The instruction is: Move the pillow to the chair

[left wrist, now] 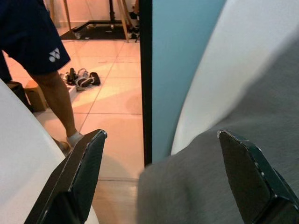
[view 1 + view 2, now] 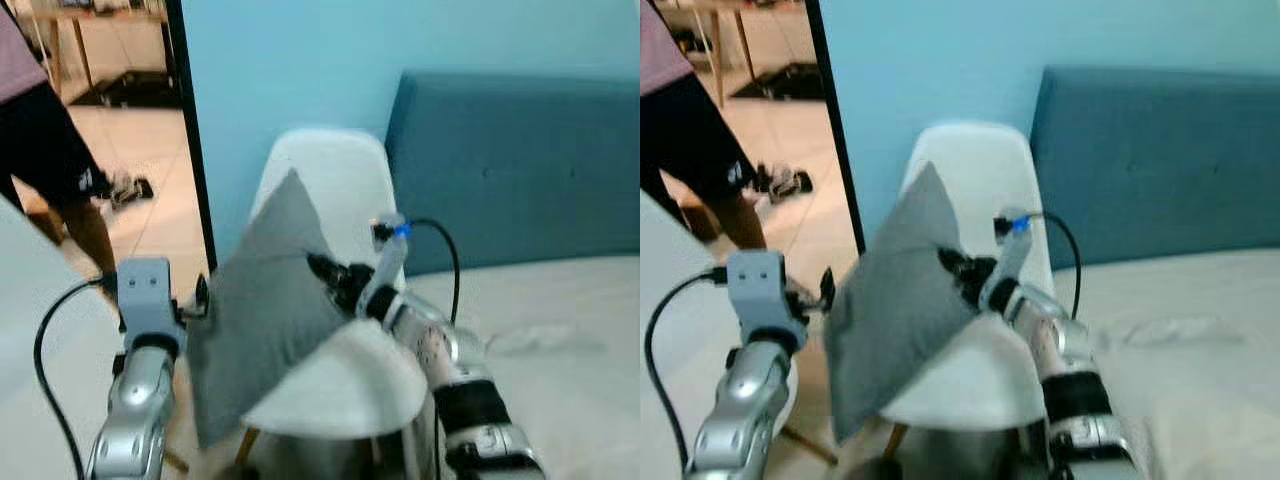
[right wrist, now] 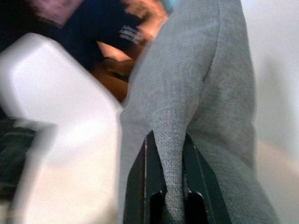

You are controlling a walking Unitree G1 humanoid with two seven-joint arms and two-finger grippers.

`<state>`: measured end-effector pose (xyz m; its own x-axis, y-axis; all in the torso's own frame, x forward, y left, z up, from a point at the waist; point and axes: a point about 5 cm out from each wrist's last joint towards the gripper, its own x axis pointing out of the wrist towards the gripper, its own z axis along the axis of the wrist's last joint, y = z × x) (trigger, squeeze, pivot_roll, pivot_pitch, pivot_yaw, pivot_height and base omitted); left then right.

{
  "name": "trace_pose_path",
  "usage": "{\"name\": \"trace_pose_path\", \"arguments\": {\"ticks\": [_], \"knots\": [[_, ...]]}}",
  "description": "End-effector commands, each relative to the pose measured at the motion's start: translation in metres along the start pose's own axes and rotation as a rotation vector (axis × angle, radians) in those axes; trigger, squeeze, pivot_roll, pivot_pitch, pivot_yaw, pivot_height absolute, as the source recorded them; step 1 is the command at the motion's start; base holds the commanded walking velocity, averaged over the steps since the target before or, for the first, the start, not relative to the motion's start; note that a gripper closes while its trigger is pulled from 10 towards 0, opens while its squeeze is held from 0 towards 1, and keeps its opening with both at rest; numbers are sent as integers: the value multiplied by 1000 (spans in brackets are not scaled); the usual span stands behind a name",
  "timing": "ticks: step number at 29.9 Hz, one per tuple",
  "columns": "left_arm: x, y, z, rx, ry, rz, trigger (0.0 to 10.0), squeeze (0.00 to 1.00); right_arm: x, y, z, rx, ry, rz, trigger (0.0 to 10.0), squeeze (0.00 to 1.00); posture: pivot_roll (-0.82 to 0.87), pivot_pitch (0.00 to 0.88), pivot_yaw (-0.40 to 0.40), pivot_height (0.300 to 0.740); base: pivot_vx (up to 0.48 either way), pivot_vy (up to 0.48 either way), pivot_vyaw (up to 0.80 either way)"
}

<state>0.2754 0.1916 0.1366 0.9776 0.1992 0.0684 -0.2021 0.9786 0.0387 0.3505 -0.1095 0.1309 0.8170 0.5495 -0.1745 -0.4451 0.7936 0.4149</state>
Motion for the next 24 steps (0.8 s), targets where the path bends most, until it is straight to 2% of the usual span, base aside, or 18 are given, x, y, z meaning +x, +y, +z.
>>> {"name": "trace_pose_path", "arguments": {"ticks": [1,4,9,13,15,18,24], "knots": [[0,-3,1,7,1,-6,10000,0,2,-6,12,-50,-10,-92,10000,0,81,0,-41,565,0,0,0],[0,-3,1,8,1,-8,10000,0,2,-11,14,-47,-10,-146,10000,0,81,0,-42,555,0,0,0],[-1,-5,2,9,0,-16,10000,0,-3,-35,16,-104,15,-373,10000,0,85,0,-43,530,0,0,0],[-1,-5,3,11,-1,-21,10000,0,-5,-47,17,-149,48,-445,10000,0,85,0,-39,530,0,0,0],[-1,-6,3,13,-3,-30,10000,0,-5,-52,17,-239,114,-495,10000,0,83,0,-37,530,0,0,0],[0,-6,4,17,-5,-38,10000,0,-4,-55,17,-290,144,-534,10000,0,80,0,-33,530,0,0,0],[1,-6,6,23,-10,-44,10000,0,3,-49,11,-275,181,-496,10000,0,85,0,-31,530,0,0,0]]}}
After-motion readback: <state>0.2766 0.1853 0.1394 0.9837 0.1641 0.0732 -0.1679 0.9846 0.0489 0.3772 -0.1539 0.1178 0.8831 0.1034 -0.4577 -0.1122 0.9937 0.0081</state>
